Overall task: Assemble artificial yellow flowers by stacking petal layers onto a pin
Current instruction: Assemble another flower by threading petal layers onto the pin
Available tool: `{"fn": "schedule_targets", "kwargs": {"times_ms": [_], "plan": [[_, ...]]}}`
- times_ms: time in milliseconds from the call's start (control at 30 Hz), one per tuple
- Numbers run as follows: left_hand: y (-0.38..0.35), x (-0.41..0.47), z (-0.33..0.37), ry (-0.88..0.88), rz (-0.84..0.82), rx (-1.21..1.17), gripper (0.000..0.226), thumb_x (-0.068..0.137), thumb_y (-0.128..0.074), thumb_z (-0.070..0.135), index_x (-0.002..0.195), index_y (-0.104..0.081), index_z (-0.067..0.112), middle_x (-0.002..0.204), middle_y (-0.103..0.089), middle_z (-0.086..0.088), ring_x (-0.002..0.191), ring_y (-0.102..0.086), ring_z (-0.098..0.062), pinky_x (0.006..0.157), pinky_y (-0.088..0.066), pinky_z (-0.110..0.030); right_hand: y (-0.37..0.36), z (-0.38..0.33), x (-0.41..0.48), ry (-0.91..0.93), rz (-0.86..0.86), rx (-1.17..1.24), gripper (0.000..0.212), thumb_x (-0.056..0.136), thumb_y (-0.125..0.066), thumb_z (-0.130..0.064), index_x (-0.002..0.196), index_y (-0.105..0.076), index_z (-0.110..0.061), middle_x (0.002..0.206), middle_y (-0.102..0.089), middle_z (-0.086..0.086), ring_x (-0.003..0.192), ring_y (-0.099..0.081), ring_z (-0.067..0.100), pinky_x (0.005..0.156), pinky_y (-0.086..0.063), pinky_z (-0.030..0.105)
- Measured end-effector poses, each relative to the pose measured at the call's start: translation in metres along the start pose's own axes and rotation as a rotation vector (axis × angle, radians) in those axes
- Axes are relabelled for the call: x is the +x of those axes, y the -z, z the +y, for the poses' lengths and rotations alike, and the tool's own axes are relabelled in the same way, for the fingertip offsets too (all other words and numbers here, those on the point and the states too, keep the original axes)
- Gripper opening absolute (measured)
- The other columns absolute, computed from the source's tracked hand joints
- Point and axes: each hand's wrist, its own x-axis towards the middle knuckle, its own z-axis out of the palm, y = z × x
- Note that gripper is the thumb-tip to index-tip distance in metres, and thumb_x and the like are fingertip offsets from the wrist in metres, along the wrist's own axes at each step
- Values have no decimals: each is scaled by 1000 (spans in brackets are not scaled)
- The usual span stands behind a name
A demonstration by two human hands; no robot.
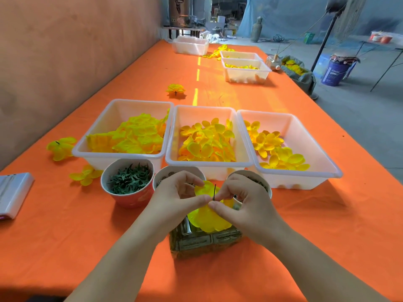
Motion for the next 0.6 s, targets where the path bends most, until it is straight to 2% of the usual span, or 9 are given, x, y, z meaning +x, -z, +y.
{"fn": "schedule_targets", "kwargs": {"times_ms": [100, 167, 200, 300, 367, 433, 500, 567, 600], "plan": [[-1, 4, 1, 55, 3, -17, 21, 74, -82, 20, 90, -71, 16, 56, -47, 10, 54, -43, -7, 55, -33, -20, 4, 0, 6, -6, -28, -32, 21, 73, -87, -25, 73, -69, -35, 79, -60, -12, 84, -58, 6, 69, -36, 11], [-1, 5, 4, 87, -27, -11, 5, 83, -77, 9, 84, -74, 13, 62, -59, 3, 58, -52, -7, 59, -40, -23, 3, 2, 7, -5, -40, -18, 17, 72, -87, -24, 79, -74, -32, 81, -61, -12, 86, -59, 6, 70, -38, 11], [-1, 4, 5, 93, -36, -4, 5, 85, -74, 7, 82, -75, 11, 66, -65, -1, 61, -57, -9, 62, -44, -26, 2, 3, 6, -3, -40, 0, 16, 73, -86, -23, 80, -75, -30, 81, -61, -12, 87, -59, 6, 71, -40, 12], [0, 3, 9, 73, -41, 48, 5, 85, -75, 10, 81, -77, 9, 71, -70, -6, 65, -61, -9, 63, -46, -26, -1, 5, 3, -30, -63, 108, 9, 75, -83, -25, 77, -74, -29, 81, -61, -12, 86, -61, 11, 72, -47, 24], [0, 2, 10, 52, -50, 95, 6, 85, -77, 13, 79, -78, 12, 72, -71, -10, 66, -60, -10, 64, -45, -27, -1, 7, 3, -33, -67, 139, 11, 75, -82, -26, 76, -72, -31, 81, -61, -12, 85, -62, 12, 72, -47, 24], [0, 3, 11, 3, -49, 241, 10, 85, -77, 18, 75, -77, 19, 70, -68, -11, 64, -57, -12, 63, -44, -32, -2, 9, 3, -41, -73, 156, 12, 74, -82, -25, 75, -72, -31, 80, -61, -12, 84, -62, 13, 73, -47, 24], [6, 9, 16, -84, 33, 414, 12, 83, -77, 22, 71, -76, 27, 65, -68, 1, 61, -61, -11, 61, -47, -31, -2, 11, 2, -43, -83, 177, 9, 75, -82, -24, 75, -73, -26, 81, -62, -10, 83, -63, 15, 74, -47, 25], [25, 25, 25, -173, 235, 504, 10, 82, -76, 22, 74, -75, 28, 68, -70, 6, 68, -66, -10, 64, -51, -32, -2, 12, 1, -48, -89, 198, 9, 75, -82, -25, 75, -73, -25, 81, -63, -10, 83, -64, 16, 74, -48, 25], [39, 39, 27, -219, 362, 580, 8, 84, -74, 18, 79, -75, 25, 73, -72, 6, 74, -68, -15, 67, -51, -33, -2, 12, 1, -52, -93, 207, 9, 75, -82, -25, 74, -73, -26, 81, -64, -9, 83, -64, 16, 74, -48, 25]]}}
